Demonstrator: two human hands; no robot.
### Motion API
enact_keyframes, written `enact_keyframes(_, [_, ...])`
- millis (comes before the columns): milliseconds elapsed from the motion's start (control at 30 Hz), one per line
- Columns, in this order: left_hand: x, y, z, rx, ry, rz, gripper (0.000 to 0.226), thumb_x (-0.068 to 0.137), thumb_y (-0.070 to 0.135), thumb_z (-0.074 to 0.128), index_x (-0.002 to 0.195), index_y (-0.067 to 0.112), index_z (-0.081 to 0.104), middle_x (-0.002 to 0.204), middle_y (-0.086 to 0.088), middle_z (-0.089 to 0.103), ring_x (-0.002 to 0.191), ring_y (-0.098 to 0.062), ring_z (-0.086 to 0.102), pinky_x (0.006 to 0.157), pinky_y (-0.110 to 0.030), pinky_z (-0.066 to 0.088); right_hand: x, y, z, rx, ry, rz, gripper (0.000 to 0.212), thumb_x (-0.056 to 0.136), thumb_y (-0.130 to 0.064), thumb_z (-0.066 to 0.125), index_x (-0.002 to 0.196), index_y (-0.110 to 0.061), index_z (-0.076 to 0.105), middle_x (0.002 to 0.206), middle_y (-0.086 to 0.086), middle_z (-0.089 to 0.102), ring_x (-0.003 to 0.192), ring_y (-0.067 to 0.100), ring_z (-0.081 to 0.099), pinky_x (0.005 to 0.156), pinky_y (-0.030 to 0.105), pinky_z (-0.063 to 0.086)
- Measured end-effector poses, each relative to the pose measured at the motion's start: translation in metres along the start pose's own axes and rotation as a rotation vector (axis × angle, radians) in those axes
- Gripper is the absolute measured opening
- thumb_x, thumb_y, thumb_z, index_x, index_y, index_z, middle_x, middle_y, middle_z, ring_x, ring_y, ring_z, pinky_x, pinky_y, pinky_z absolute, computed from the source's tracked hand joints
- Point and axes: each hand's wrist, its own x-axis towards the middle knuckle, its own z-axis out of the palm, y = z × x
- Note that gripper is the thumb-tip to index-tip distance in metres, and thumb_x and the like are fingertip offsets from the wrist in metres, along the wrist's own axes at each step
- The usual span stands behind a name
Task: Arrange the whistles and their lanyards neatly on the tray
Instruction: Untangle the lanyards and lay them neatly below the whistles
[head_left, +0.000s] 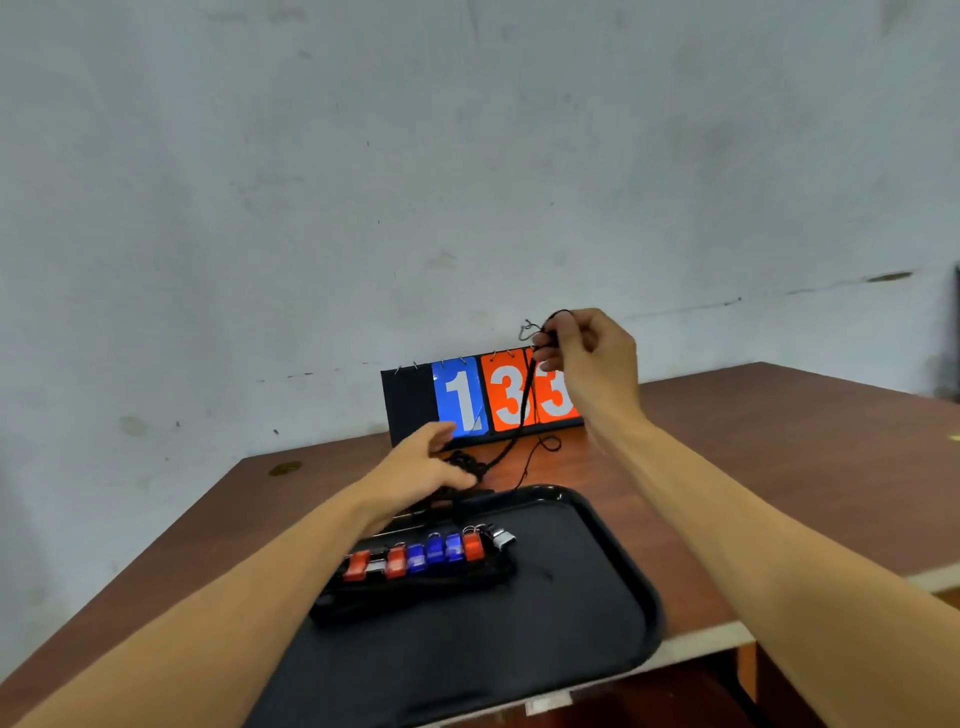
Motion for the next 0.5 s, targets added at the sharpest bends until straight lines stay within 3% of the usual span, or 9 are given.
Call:
enact_keyframes(67, [-0.006, 0.026, 0.007, -0.183, -0.071, 0.074, 0.091, 0.073, 0.007, 0.075, 0.148, 0.023, 0.027, 0.151, 0.007, 0.032, 0.138, -0.012, 0.03, 0.112, -0.033, 0.027, -0.006, -0.014, 0.01, 0.069, -0.101, 0.045, 0.019, 0.097, -0.011, 0.048, 0.085, -0.008, 0.061, 0.073, 0.004, 0.068, 0.058, 0.011, 0.063, 0.059, 0.021, 0.054])
enact_keyframes(133, [-0.009, 0.048, 0.008, -0.266, -0.115, 0.154, 0.09, 0.068, 0.01, 0.08, 0.144, 0.026, 0.035, 0.146, 0.01, 0.043, 0.134, -0.01, 0.04, 0.111, -0.036, 0.034, -0.011, -0.026, 0.02, 0.171, -0.201, 0.096, 0.021, 0.097, -0.009, 0.047, 0.083, -0.007, 0.063, 0.073, 0.007, 0.066, 0.059, 0.015, 0.061, 0.056, 0.022, 0.052])
enact_keyframes(200, [-0.015, 0.064, 0.006, -0.258, -0.085, 0.217, 0.068, 0.071, 0.011, 0.078, 0.13, 0.025, 0.05, 0.126, 0.003, 0.061, 0.117, -0.011, 0.057, 0.096, -0.028, 0.047, -0.014, -0.04, 0.027, 0.233, -0.286, 0.144, 0.023, 0.097, -0.009, 0.048, 0.082, -0.008, 0.065, 0.072, 0.006, 0.065, 0.06, 0.016, 0.058, 0.055, 0.024, 0.049])
enact_keyframes(300, [-0.033, 0.075, -0.002, -0.165, 0.06, 0.258, 0.031, 0.087, 0.017, 0.066, 0.117, 0.016, 0.06, 0.092, -0.002, 0.072, 0.089, -0.009, 0.067, 0.08, -0.02, 0.048, -0.014, -0.06, 0.029, 0.136, -0.318, 0.141, 0.029, 0.095, -0.008, 0.047, 0.076, -0.015, 0.068, 0.066, 0.001, 0.062, 0.058, 0.014, 0.049, 0.052, 0.019, 0.039])
enact_keyframes(400, [-0.055, 0.071, -0.016, -0.169, 0.131, 0.266, 0.019, 0.095, 0.025, 0.056, 0.105, 0.013, 0.066, 0.061, 0.009, 0.066, 0.065, -0.002, 0.064, 0.07, -0.018, 0.049, -0.016, -0.073, 0.025, 0.021, -0.266, 0.146, 0.028, 0.092, -0.009, 0.048, 0.075, -0.017, 0.07, 0.065, 0.0, 0.056, 0.057, 0.012, 0.041, 0.051, 0.019, 0.032])
enact_keyframes(500, [-0.079, 0.066, -0.038, -0.145, 0.07, 0.227, 0.027, 0.099, 0.027, 0.047, 0.103, 0.01, 0.068, 0.054, 0.003, 0.052, 0.063, -0.016, 0.061, 0.075, -0.028, 0.05, -0.027, -0.077, 0.024, 0.027, -0.299, 0.244, 0.02, 0.092, -0.011, 0.053, 0.081, -0.012, 0.07, 0.071, 0.002, 0.058, 0.054, 0.012, 0.037, 0.051, 0.023, 0.029])
